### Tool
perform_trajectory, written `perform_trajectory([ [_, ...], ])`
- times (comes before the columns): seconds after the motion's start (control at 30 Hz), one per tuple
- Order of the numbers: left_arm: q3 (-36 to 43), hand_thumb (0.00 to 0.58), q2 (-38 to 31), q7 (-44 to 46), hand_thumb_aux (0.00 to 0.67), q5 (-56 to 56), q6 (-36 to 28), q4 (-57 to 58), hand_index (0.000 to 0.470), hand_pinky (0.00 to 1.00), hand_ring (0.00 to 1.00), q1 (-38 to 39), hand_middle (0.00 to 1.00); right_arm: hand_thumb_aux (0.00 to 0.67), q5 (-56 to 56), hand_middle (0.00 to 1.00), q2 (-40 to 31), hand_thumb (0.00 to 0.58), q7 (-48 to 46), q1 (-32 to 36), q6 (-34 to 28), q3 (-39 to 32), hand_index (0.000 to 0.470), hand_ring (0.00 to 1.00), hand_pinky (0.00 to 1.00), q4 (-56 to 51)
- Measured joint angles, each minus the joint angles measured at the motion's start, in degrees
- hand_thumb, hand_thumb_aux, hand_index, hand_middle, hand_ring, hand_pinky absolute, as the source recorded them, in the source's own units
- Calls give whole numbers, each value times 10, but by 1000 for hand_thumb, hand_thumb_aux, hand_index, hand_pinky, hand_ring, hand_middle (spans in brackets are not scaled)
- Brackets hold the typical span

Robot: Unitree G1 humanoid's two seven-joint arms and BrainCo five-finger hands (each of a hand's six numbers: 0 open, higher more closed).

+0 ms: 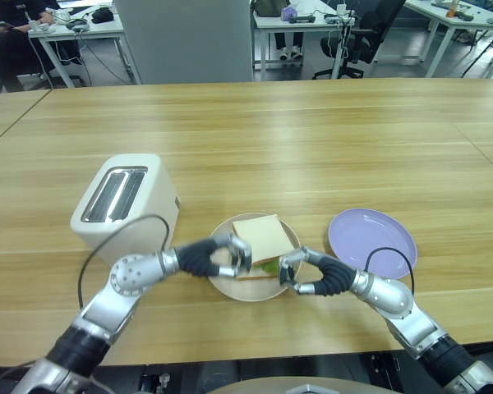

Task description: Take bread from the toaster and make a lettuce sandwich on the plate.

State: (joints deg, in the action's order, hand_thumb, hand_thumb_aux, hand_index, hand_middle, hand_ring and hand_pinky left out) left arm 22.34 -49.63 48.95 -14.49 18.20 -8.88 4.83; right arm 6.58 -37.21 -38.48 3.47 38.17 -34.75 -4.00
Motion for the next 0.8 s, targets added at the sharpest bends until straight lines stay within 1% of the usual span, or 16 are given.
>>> perform_trajectory([
  [0.07,21,580,-13,26,670,37,-17,1,460,1000,1000,22,1000,670,-38,1000,-9,580,-33,-4,-11,-15,460,1000,1000,-6],
  [0.17,33,580,-3,33,670,84,-33,10,460,1000,1000,23,1000,670,-104,1000,0,580,-42,4,-23,-19,460,1000,1000,-26],
  [0.23,39,580,8,23,670,133,-43,33,460,1000,1000,11,1000,670,-160,1000,14,580,-31,19,-29,-19,460,1000,1000,-52],
  [0.33,47,580,34,-14,670,220,-48,69,460,1000,1000,-29,1000,670,-253,1000,45,580,16,58,-34,-18,460,1000,1000,-92],
  [0.4,55,580,61,-61,670,297,-49,108,460,1000,1000,-77,1000,670,-332,1000,77,580,66,103,-43,-23,460,1000,1000,-127],
  [0.5,62,580,93,-135,670,379,-51,166,460,1000,1000,-131,1000,670,-419,1000,110,580,144,156,-53,-40,460,1000,1000,-183],
  [0.53,69,580,111,-174,670,415,-51,195,460,1000,1000,-160,1000,670,-457,1000,132,580,192,189,-65,-53,460,1000,1000,-218],
  [0.57,82,580,133,-232,670,471,-62,237,460,1000,1000,-204,1000,670,-511,1000,162,580,265,237,-95,-68,460,1000,1000,-270],
  [0.6,90,580,141,-266,670,508,-74,262,460,1000,1000,-228,1000,670,-544,969,176,580,309,265,-119,-79,460,969,969,-298],
  [0.63,118,580,158,-354,670,579,-95,315,460,1000,1000,-273,1000,670,-600,847,198,580,413,306,-166,-101,460,847,847,-366],
  [0.67,135,580,171,-420,670,636,-122,360,460,1000,1000,-310,1000,670,-636,847,215,580,492,340,-207,-108,460,847,847,-413],
  [0.7,141,550,177,-471,518,670,-140,389,355,1000,1000,-330,1000,602,-655,165,223,574,549,361,-229,-108,413,165,165,-438],
  [0.73,143,516,181,-514,447,690,-149,413,307,1000,1000,-343,1000,502,-667,67,226,543,593,378,-243,-108,345,67,67,-461],
  [0.77,146,400,190,-571,297,712,-159,440,204,671,671,-358,671,13,-676,0,230,23,643,395,-256,-108,9,0,0,-495],
  [0.8,146,400,195,-601,297,722,-163,451,204,671,671,-366,671,13,-679,0,233,23,666,403,-262,-108,9,0,0,-512],
])
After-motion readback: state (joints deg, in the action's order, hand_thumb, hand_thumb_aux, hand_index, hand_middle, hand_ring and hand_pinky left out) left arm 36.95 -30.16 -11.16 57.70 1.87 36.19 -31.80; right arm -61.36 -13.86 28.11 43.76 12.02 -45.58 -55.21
